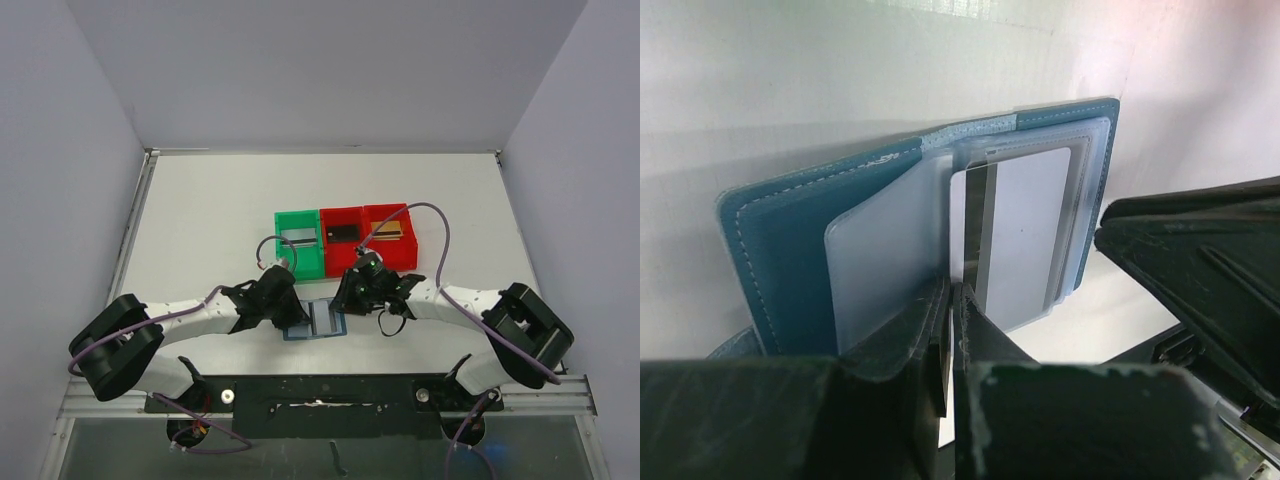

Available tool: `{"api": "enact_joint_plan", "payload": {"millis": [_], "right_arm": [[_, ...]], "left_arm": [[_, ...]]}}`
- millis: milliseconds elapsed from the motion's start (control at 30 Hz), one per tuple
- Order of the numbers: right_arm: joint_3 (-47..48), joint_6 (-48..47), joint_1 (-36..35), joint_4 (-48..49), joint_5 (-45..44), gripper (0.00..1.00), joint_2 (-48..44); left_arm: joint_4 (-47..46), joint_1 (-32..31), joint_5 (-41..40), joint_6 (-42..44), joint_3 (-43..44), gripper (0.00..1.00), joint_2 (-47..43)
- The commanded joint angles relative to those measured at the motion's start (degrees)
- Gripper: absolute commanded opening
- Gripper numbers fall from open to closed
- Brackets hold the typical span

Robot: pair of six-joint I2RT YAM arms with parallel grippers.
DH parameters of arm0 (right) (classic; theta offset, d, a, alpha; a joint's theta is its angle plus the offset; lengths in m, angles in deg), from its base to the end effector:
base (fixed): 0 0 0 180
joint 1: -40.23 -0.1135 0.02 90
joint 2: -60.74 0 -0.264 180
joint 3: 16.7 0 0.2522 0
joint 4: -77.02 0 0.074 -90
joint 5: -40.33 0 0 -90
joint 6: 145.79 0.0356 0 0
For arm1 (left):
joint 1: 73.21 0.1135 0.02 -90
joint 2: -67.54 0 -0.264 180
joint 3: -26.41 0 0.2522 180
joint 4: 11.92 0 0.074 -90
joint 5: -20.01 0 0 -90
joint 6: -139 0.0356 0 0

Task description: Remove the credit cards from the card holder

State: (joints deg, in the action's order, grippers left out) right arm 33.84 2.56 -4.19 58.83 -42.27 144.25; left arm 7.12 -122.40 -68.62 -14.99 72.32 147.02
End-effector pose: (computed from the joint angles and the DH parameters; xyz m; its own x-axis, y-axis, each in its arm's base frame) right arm 0.1898 0.1925 0.1534 -0.9319 0.2687 -0.2437 0.0791 0.8061 0.5865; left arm 0.1618 -0.1886 0.1465 -0.9163 -0.3136 -0.2492 -0.1307 0.8222 -0.5541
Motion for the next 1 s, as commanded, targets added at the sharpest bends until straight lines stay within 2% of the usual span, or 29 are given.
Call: {"api": "enact_joint_plan", "payload": {"millis": [0, 233, 567, 967], "right_arm": [[2.6, -2.2, -1.3, -0.3, -1.8, 0.25, -3.6], [1.3, -1.7, -1.6, 7.6, 5.8, 0.27, -0.2], [3.7, -1.2, -1.8, -2.1, 0.7, 0.22, 5.7], [4.0, -1.6, -1.8, -1.5, 1.3, 0.21, 7.0]], "left_arm": [[0.6, -0.2, -1.5, 1.1, 0.6, 0.0, -1.3], [0.9, -0.2, -1.4, 1.0, 0.4, 0.0, -1.7], [1.9, -0.1, -2.4, 0.5, 0.2, 0.0, -2.9], [4.9, -0.1, -4.5, 0.6, -0.4, 0.0, -5.6]]}}
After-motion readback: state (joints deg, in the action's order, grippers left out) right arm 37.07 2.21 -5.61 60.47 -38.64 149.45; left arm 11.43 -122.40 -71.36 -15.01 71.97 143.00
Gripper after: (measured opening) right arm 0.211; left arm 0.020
